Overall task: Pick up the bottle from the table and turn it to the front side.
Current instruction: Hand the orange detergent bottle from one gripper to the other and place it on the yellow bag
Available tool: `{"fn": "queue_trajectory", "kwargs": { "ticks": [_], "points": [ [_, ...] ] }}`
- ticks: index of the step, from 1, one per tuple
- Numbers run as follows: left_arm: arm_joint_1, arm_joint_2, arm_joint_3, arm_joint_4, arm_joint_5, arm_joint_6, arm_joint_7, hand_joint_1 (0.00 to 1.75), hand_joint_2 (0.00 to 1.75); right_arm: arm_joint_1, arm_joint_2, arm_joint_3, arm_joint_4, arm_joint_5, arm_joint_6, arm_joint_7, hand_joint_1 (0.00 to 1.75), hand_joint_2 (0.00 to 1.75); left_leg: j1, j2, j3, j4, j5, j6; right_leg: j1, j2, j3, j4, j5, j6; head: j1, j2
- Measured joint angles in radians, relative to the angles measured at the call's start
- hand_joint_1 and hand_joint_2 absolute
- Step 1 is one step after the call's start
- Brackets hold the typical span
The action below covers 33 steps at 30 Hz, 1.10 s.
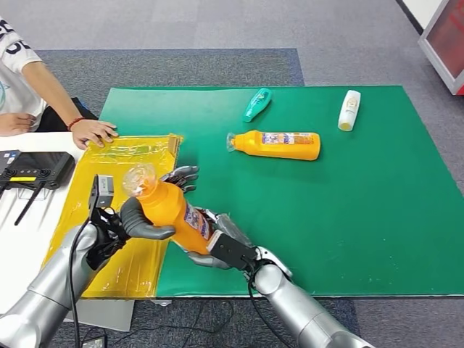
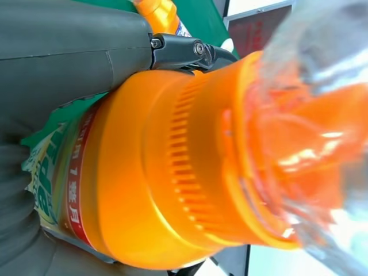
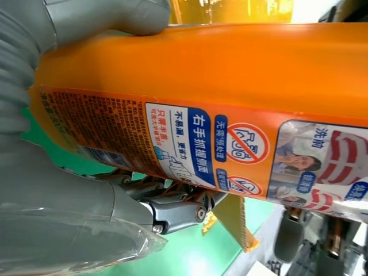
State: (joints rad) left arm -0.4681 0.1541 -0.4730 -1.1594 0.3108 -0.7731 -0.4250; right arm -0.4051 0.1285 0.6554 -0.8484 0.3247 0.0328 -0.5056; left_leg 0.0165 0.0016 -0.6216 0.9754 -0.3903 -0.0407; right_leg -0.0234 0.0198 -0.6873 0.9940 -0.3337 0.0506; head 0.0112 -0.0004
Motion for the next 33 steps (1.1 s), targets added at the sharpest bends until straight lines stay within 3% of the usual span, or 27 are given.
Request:
{"fn": "queue_trajectory", "kwargs": {
  "ticks": [19, 33],
  "points": [
    [0.029, -0.001, 0.027, -0.001, 0.014, 0.006, -0.006, 0.0, 1.75, -0.007, 0.006, 0.0, 0.035, 0.024, -0.025, 0.032, 1.75, 1.75, 0.0, 0.0, 0.0, 0.0, 0.0, 0.0, 0.0, 0.0, 0.0, 0.0, 0.0, 0.0, 0.0, 0.0],
    [0.049, -0.004, 0.039, -0.001, 0.01, 0.019, -0.002, 0.0, 1.75, 0.008, 0.007, 0.0, -0.028, 0.029, -0.032, 0.034, 1.75, 1.75, 0.0, 0.0, 0.0, 0.0, 0.0, 0.0, 0.0, 0.0, -0.001, 0.0, 0.0, 0.0, 0.0, 0.0]
  ]
}}
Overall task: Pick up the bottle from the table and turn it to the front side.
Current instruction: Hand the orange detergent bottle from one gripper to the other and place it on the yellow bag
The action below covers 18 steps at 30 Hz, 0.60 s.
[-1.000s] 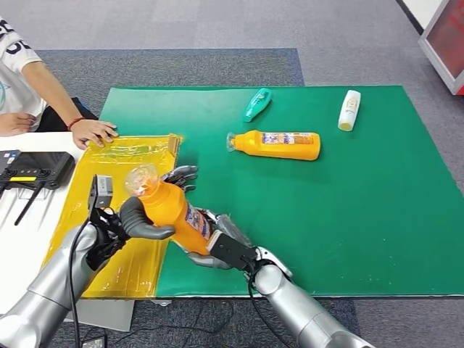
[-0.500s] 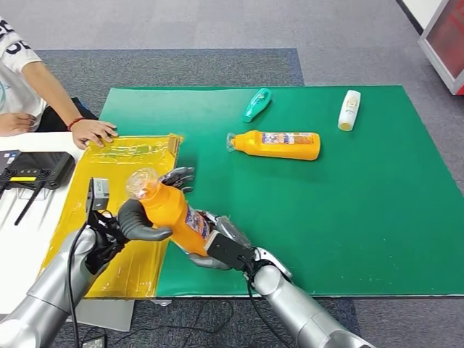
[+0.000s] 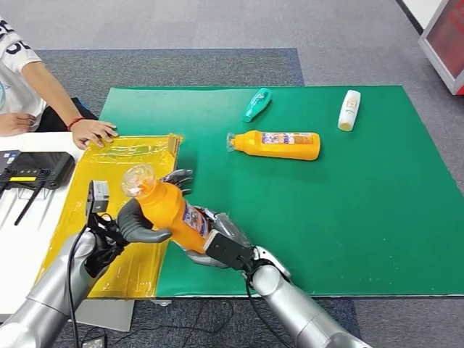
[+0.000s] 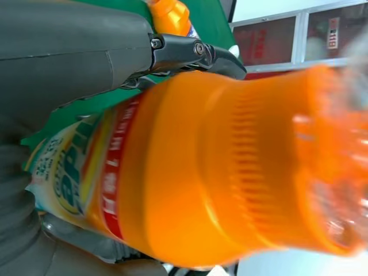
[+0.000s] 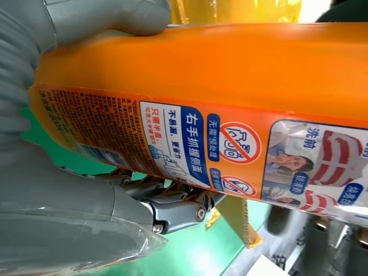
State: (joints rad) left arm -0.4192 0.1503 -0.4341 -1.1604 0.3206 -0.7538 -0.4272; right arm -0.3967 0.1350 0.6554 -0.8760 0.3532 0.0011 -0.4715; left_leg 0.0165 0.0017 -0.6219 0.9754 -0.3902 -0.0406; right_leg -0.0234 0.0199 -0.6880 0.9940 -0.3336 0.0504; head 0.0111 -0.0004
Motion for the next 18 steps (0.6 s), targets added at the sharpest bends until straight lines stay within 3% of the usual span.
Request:
{"fn": "queue_trajectory", "kwargs": {
  "ticks": [18],
  "points": [
    [0.003, 0.0, 0.001, 0.0, -0.017, 0.004, 0.004, 0.0, 1.75, 0.016, 0.0, 0.0, -0.064, 0.0, 0.004, 0.0, 1.75, 1.75, 0.0, 0.0, 0.0, 0.0, 0.0, 0.0, 0.0, 0.0, 0.0, 0.0, 0.0, 0.0, 0.0, 0.0]
  ]
}}
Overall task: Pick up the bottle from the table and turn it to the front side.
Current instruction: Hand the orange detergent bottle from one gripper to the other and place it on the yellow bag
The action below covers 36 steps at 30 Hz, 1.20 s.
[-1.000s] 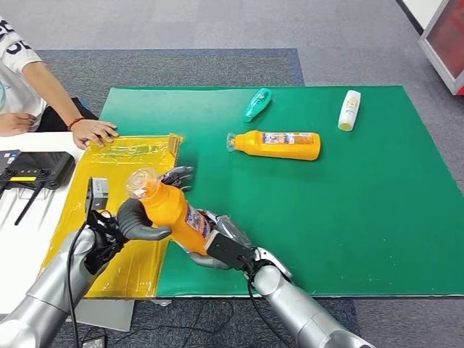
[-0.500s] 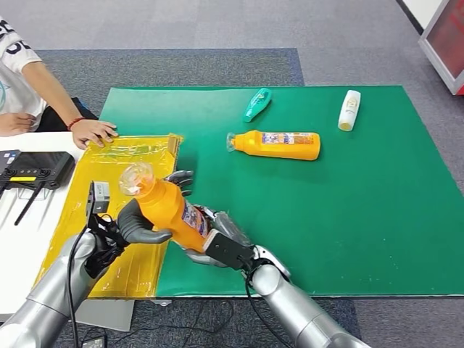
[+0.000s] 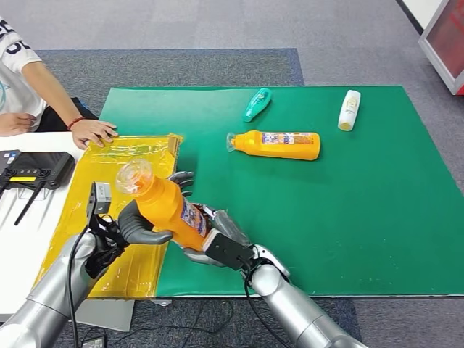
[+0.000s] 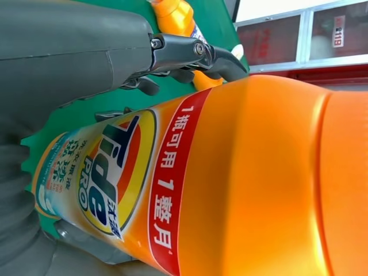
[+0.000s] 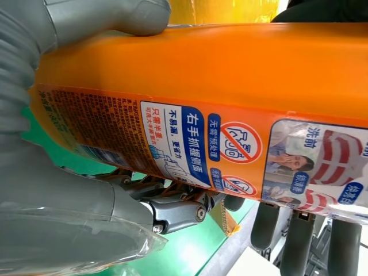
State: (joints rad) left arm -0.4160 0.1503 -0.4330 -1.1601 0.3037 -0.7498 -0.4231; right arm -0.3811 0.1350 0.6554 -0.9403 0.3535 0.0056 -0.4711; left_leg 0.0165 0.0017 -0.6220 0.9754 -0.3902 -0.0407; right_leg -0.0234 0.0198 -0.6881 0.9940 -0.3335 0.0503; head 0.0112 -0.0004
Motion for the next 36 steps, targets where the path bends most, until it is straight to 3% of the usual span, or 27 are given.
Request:
{"fn": "queue_trajectory", "kwargs": {
  "ticks": [36],
  "points": [
    [-0.023, -0.024, -0.016, 0.005, -0.013, 0.01, 0.027, 0.0, 1.75, -0.014, 0.011, 0.049, 0.035, 0.014, 0.005, 0.014, 1.75, 1.75, 0.0, 0.0, 0.0, 0.0, 0.0, 0.0, 0.0, 0.0, -0.001, 0.0, 0.0, 0.0, 0.0, 0.0]
  ]
}}
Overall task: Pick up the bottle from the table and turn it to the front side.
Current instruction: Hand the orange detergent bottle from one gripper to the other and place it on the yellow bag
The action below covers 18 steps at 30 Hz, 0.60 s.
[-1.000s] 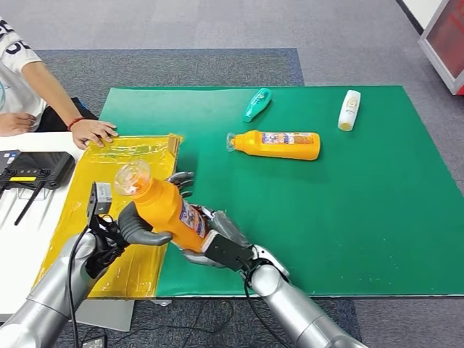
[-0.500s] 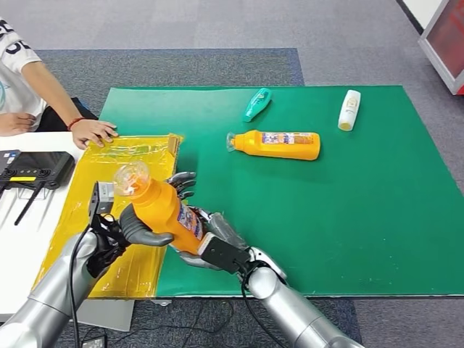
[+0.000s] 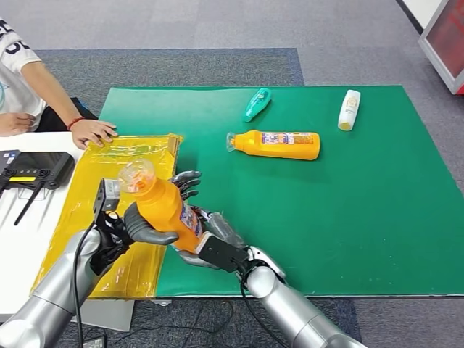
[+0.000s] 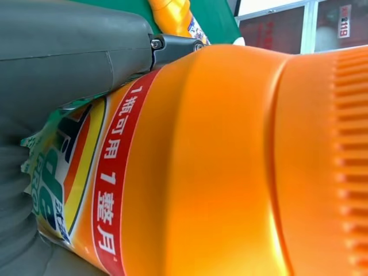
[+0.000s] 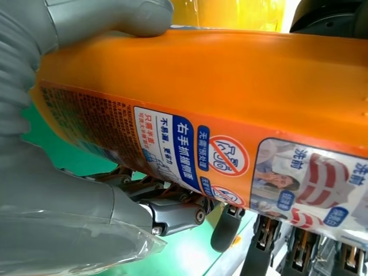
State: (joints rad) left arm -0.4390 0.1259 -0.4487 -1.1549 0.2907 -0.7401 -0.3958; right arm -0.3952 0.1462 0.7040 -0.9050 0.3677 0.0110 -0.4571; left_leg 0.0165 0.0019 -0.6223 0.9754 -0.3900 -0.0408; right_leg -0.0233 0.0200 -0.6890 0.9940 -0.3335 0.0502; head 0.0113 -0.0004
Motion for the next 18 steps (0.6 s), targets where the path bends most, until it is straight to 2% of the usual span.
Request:
{"fn": "queue_trajectory", "kwargs": {
  "ticks": [18],
  "points": [
    [-0.009, 0.003, -0.004, -0.004, 0.001, 0.005, 0.009, 0.0, 1.75, -0.007, 0.011, 0.002, 0.066, 0.019, -0.03, 0.002, 1.75, 1.75, 0.0, 0.0, 0.0, 0.0, 0.0, 0.0, 0.0, 0.0, 0.0, 0.0, 0.0, 0.0, 0.0, 0.0]
  ]
}}
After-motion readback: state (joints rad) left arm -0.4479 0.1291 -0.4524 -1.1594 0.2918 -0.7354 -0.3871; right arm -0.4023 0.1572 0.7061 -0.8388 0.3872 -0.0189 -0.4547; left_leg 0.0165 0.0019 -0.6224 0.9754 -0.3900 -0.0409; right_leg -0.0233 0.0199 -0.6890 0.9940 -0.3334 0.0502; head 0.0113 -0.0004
